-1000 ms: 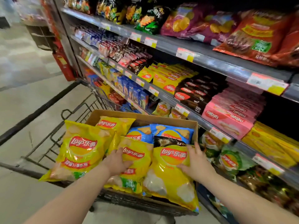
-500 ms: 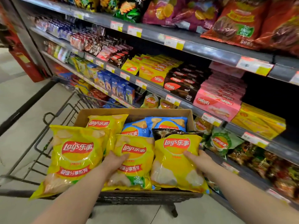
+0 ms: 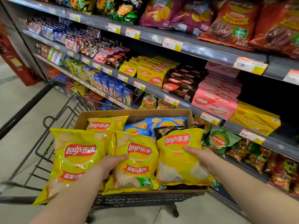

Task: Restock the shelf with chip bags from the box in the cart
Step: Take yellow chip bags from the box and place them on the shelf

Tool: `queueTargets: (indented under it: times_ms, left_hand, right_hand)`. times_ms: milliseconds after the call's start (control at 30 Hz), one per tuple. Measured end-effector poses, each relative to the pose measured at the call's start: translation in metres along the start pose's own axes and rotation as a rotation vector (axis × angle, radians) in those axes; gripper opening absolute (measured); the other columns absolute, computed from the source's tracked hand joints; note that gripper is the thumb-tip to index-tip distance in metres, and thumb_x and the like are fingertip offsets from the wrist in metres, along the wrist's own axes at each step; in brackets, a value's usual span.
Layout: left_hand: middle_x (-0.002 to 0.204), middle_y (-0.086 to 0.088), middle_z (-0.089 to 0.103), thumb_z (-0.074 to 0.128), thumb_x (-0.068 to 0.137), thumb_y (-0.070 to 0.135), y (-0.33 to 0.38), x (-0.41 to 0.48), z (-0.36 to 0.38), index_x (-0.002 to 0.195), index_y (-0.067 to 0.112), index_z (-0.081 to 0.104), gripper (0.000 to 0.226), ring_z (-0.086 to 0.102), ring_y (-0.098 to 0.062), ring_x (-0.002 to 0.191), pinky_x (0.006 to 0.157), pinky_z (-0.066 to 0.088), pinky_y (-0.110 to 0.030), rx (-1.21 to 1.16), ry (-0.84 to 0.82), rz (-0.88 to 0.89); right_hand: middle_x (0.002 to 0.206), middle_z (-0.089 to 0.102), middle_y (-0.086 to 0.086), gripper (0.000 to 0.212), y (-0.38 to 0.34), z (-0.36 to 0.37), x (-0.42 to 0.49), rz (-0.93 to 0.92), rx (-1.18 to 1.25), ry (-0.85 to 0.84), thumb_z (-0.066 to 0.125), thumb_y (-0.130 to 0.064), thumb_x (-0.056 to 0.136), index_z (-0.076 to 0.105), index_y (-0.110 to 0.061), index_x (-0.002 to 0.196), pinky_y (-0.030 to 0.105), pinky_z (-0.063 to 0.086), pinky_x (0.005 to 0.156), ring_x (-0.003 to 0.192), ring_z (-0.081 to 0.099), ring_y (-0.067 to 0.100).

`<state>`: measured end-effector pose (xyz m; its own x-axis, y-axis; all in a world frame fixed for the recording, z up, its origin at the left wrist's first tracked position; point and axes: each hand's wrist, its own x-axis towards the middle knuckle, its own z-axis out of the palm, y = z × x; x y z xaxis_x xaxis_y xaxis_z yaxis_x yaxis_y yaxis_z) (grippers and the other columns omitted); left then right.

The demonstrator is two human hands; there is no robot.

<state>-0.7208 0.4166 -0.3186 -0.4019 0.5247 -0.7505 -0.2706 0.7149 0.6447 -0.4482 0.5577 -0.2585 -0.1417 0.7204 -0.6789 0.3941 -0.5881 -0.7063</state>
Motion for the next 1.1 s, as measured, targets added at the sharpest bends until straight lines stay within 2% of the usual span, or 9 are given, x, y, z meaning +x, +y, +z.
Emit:
queueTargets:
  times_ms: [67, 133, 200, 300, 467, 600, 800, 933, 1100]
  left_hand:
    - [0.119, -0.013, 0.062, 0.079, 0.075, 0.031, -0.001, 0.000, -0.002, 0.104, 0.016, 0.053, 0.041, 0.057, -0.033, 0.108, 0.103, 0.040, -0.048, 0.004, -0.014, 0.003]
    - [0.103, -0.012, 0.065, 0.078, 0.077, 0.023, 0.001, -0.002, 0.000, 0.096, 0.015, 0.055, 0.031, 0.061, -0.029, 0.091, 0.088, 0.048, -0.043, -0.013, -0.037, 0.027]
    - [0.090, -0.009, 0.066, 0.076, 0.078, 0.017, 0.003, -0.007, 0.007, 0.104, 0.011, 0.057, 0.033, 0.062, -0.026, 0.080, 0.068, 0.050, -0.036, -0.036, -0.062, 0.057]
    - [0.097, -0.007, 0.063, 0.074, 0.080, 0.013, 0.003, -0.016, 0.015, 0.123, 0.016, 0.048, 0.050, 0.059, -0.020, 0.079, 0.060, 0.047, -0.031, -0.028, -0.102, 0.116]
    - [0.129, -0.017, 0.056, 0.077, 0.077, 0.009, 0.003, -0.026, 0.023, 0.140, 0.010, 0.036, 0.075, 0.057, -0.030, 0.102, 0.084, 0.051, -0.043, 0.059, -0.037, 0.218]
    - [0.129, -0.017, 0.057, 0.074, 0.080, 0.012, 0.014, -0.039, 0.027, 0.139, 0.008, 0.040, 0.069, 0.057, -0.030, 0.099, 0.085, 0.050, -0.042, 0.062, 0.018, 0.287]
    - [0.126, -0.014, 0.060, 0.071, 0.083, 0.017, 0.047, -0.072, 0.038, 0.135, 0.013, 0.046, 0.058, 0.060, -0.036, 0.108, 0.087, 0.050, -0.042, 0.009, 0.074, 0.405]
    - [0.123, -0.009, 0.062, 0.073, 0.081, 0.021, 0.066, -0.099, 0.065, 0.135, 0.017, 0.047, 0.060, 0.062, -0.033, 0.103, 0.092, 0.051, -0.047, -0.014, 0.055, 0.487]
    - [0.121, -0.014, 0.064, 0.071, 0.082, 0.016, 0.076, -0.142, 0.137, 0.133, 0.012, 0.048, 0.055, 0.063, -0.031, 0.099, 0.088, 0.051, -0.045, -0.049, -0.034, 0.572]
  right_hand:
    - [0.132, 0.055, 0.018, 0.068, -0.002, 0.003, -0.004, -0.034, -0.012, -0.001, 0.074, -0.017, 0.080, 0.039, -0.002, 0.136, 0.035, 0.046, 0.075, 0.103, 0.059, 0.033]
    - [0.130, 0.057, 0.018, 0.067, -0.002, 0.005, -0.005, -0.071, -0.023, 0.008, 0.075, -0.014, 0.078, 0.041, -0.004, 0.135, 0.038, 0.049, 0.077, 0.106, 0.060, 0.034]
    - [0.131, 0.056, 0.016, 0.068, -0.002, 0.007, -0.008, -0.117, -0.068, 0.045, 0.077, -0.014, 0.076, 0.042, -0.007, 0.135, 0.040, 0.049, 0.085, 0.115, 0.058, 0.035]
    - [0.134, 0.055, 0.015, 0.070, -0.002, 0.009, -0.013, -0.195, -0.132, 0.108, 0.079, -0.018, 0.075, 0.042, -0.008, 0.134, 0.041, 0.048, 0.094, 0.118, 0.056, 0.033]
    - [0.135, 0.053, 0.012, 0.072, -0.005, 0.006, -0.023, -0.279, -0.170, 0.145, 0.076, -0.021, 0.078, 0.038, -0.009, 0.138, 0.036, 0.047, 0.086, 0.120, 0.053, 0.031]
    - [0.131, 0.056, 0.011, 0.073, -0.009, -0.001, -0.035, -0.327, -0.172, 0.166, 0.079, -0.028, 0.075, 0.042, -0.013, 0.136, 0.045, 0.047, 0.098, 0.116, 0.056, 0.030]
    - [0.122, 0.057, 0.009, 0.068, -0.018, -0.039, -0.061, -0.424, -0.069, 0.212, 0.076, -0.024, 0.078, 0.042, -0.010, 0.136, 0.036, 0.047, 0.088, 0.115, 0.057, 0.031]
    - [0.122, 0.062, 0.007, 0.065, -0.008, -0.082, -0.087, -0.458, 0.015, 0.240, 0.078, -0.028, 0.076, 0.046, -0.015, 0.131, 0.047, 0.050, 0.094, 0.109, 0.061, 0.030]
    - [0.120, 0.062, 0.009, 0.060, 0.020, -0.162, -0.133, -0.494, 0.175, 0.279, 0.077, -0.021, 0.077, 0.047, -0.014, 0.129, 0.045, 0.051, 0.092, 0.104, 0.063, 0.028]
